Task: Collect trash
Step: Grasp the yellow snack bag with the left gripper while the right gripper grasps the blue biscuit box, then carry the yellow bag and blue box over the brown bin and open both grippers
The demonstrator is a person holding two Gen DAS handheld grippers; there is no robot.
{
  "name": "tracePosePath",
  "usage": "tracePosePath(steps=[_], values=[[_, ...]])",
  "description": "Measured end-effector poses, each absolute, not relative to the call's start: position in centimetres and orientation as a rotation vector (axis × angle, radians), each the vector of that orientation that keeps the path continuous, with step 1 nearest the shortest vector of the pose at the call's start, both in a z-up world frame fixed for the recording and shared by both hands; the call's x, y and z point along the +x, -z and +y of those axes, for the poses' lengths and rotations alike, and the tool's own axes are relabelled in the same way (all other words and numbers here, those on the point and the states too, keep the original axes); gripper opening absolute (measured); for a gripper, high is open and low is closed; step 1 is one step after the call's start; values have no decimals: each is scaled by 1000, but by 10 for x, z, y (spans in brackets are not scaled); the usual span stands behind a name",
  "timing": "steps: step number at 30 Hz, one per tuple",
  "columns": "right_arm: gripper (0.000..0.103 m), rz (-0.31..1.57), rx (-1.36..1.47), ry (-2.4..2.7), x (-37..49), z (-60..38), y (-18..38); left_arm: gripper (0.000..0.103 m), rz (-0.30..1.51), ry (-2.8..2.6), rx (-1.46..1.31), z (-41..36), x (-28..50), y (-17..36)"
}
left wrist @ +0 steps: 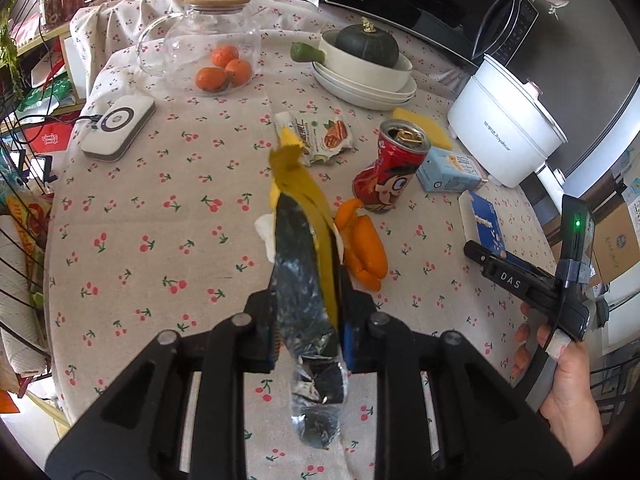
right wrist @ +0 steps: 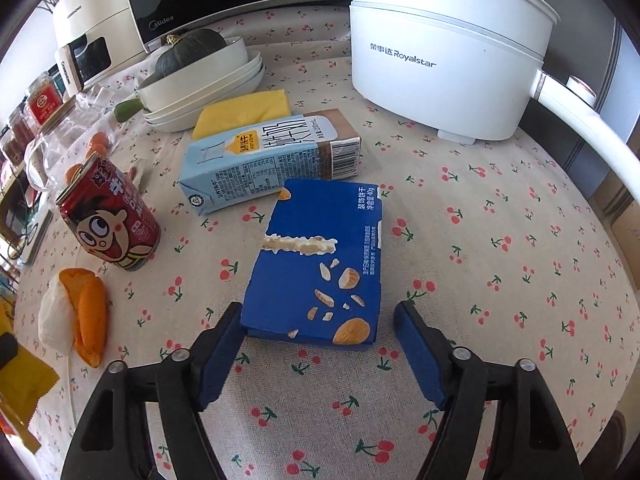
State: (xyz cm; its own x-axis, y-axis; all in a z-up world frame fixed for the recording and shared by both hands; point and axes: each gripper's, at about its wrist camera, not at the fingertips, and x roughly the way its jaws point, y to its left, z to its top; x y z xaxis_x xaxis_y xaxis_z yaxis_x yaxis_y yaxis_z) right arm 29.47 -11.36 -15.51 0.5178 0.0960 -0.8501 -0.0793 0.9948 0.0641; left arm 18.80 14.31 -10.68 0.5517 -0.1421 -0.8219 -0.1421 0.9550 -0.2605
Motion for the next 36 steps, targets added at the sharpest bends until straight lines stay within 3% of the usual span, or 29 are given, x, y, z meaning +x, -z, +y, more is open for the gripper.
tracePosePath(steps=[1, 23, 36], values=[[62, 1023, 18, -106, 296, -114, 154, 25, 992, 0, -317, 143, 188, 107], [61, 1017, -16, -129, 173, -177, 78, 25, 974, 108, -283, 90, 118, 75], [62, 1056, 30, -83, 95, -237, 71, 25, 969, 232, -276, 54, 94, 73]])
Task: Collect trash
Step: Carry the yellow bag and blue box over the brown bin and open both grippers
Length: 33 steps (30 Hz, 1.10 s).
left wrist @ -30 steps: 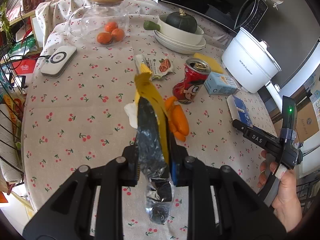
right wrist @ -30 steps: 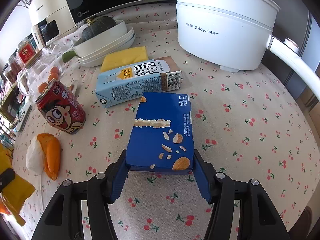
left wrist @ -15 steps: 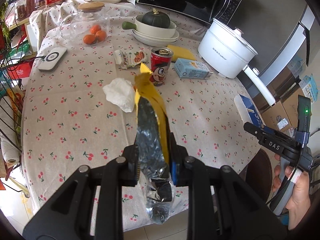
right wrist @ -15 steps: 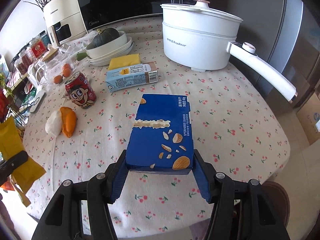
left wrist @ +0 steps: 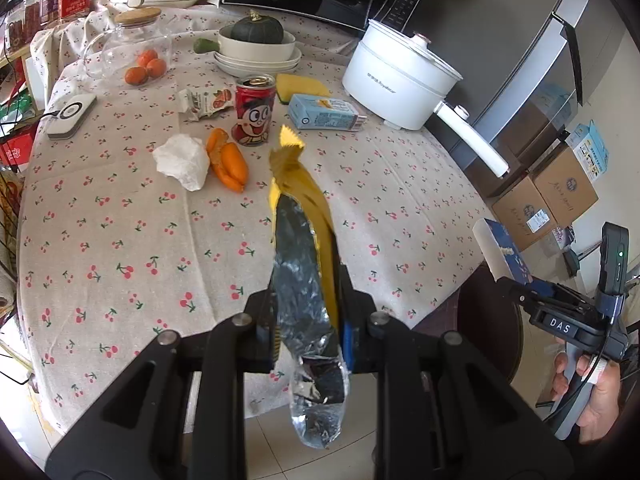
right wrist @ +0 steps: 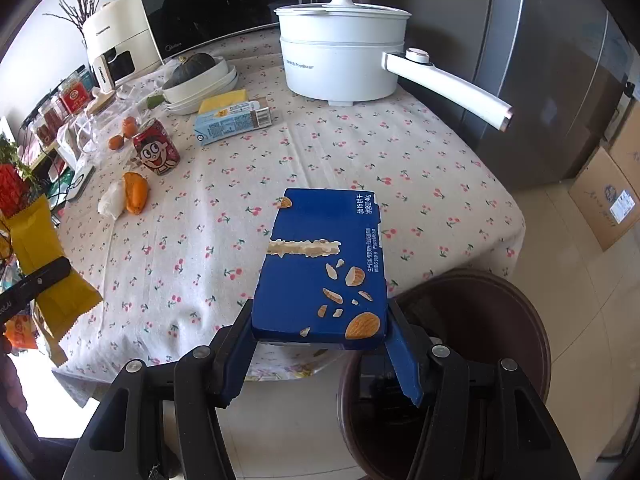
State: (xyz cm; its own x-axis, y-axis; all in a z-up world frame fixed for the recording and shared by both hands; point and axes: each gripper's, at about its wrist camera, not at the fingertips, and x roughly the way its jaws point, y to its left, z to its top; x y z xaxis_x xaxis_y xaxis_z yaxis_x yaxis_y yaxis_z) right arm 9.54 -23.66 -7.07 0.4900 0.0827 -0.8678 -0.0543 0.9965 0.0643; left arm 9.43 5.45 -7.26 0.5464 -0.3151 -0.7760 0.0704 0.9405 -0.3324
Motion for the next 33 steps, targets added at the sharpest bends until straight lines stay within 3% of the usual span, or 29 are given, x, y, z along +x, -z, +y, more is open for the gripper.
tracePosePath(steps=[13, 33], values=[[62, 1053, 88, 0, 42, -318, 78, 25, 979, 364, -194, -19, 90, 77], [62, 1100, 156, 123, -11, -413, 106, 25, 937, 691, 87, -199, 72, 100]])
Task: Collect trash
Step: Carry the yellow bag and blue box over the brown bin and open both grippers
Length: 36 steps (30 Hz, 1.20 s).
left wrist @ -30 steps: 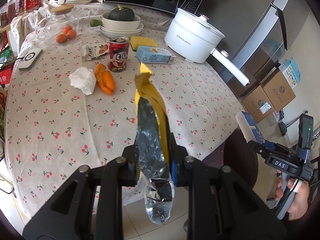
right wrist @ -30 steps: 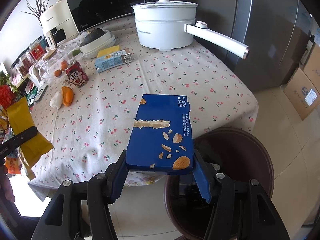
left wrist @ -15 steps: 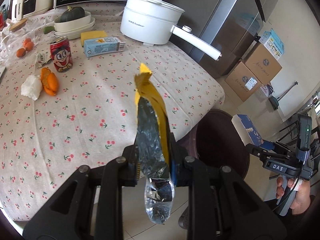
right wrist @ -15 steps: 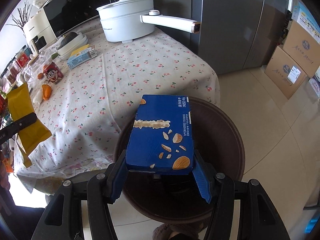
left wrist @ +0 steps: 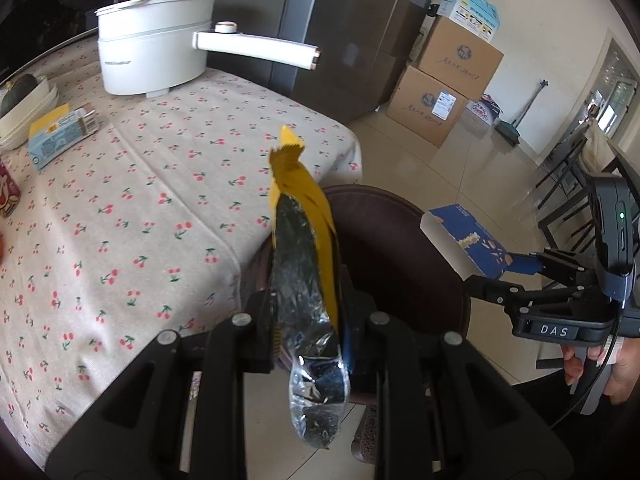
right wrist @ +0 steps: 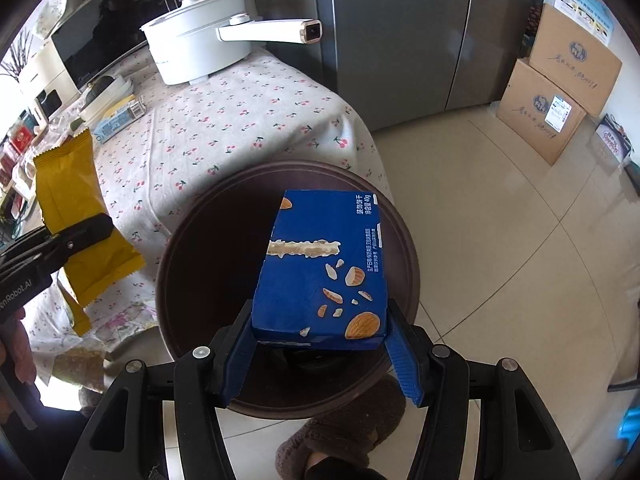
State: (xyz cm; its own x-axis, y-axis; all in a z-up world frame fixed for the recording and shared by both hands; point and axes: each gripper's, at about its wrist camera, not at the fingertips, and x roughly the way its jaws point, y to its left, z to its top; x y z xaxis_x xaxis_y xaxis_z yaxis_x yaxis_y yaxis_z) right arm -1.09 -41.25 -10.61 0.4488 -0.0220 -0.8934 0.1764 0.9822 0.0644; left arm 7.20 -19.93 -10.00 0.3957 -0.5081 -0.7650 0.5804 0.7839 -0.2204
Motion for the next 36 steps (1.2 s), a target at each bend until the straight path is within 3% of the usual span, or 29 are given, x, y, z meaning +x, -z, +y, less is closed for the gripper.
tracePosePath(steps=[6, 7, 9, 10, 11, 19, 26, 36], values=[[62, 1115, 166, 142, -13, -420, 109, 25, 917, 766, 131, -219, 71, 108], [62, 1115, 166, 143, -13, -420, 109, 30, 919, 779, 129, -221, 72, 109], [62, 1114, 166, 142, -11, -420, 109, 56, 927, 764, 147, -223, 72, 111], [62, 1115, 165, 142, -11, -419, 110, 78, 918, 732, 156, -223, 72, 111], [62, 1116, 163, 143, -11, -419, 110, 86, 897, 698, 159, -221, 71, 109], [59, 1116, 157, 141, -9, -415, 110, 99, 897, 530, 205, -202, 73, 107], [60, 1098, 172, 129, -5, -408, 105, 100, 926, 479, 162, -175, 73, 106], [78, 1047, 187, 125, 2, -395, 90, 101, 912, 436, 167, -154, 70, 99]])
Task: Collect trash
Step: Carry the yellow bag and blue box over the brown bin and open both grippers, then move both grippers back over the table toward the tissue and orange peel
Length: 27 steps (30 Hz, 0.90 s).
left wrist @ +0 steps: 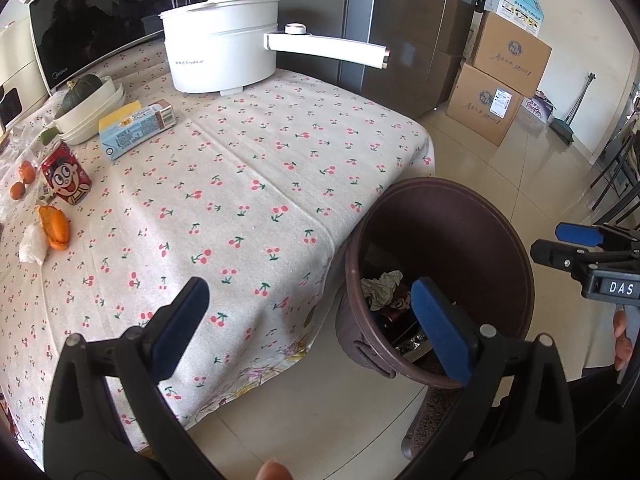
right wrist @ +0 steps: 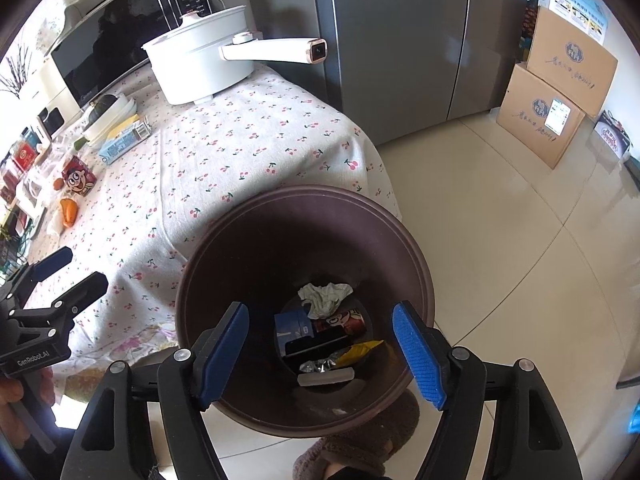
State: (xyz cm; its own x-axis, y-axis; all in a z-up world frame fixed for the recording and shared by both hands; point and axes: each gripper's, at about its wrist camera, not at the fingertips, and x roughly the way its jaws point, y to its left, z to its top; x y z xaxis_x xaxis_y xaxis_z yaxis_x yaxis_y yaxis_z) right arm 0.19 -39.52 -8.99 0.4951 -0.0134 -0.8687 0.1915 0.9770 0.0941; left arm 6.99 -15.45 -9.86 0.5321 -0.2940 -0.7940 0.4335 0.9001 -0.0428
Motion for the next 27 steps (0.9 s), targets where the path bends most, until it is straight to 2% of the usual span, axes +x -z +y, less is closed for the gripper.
tracePosePath(steps=[4, 13, 27], values=[[86, 1033, 169, 127, 6, -386, 85, 102, 915, 407, 154, -144, 72, 96], [93, 962, 113, 135, 19, -365, 65, 102, 904, 319, 117, -109, 76, 88], [95, 898, 97, 101, 53, -313, 38, 102, 850, 204, 17, -41, 87, 59]])
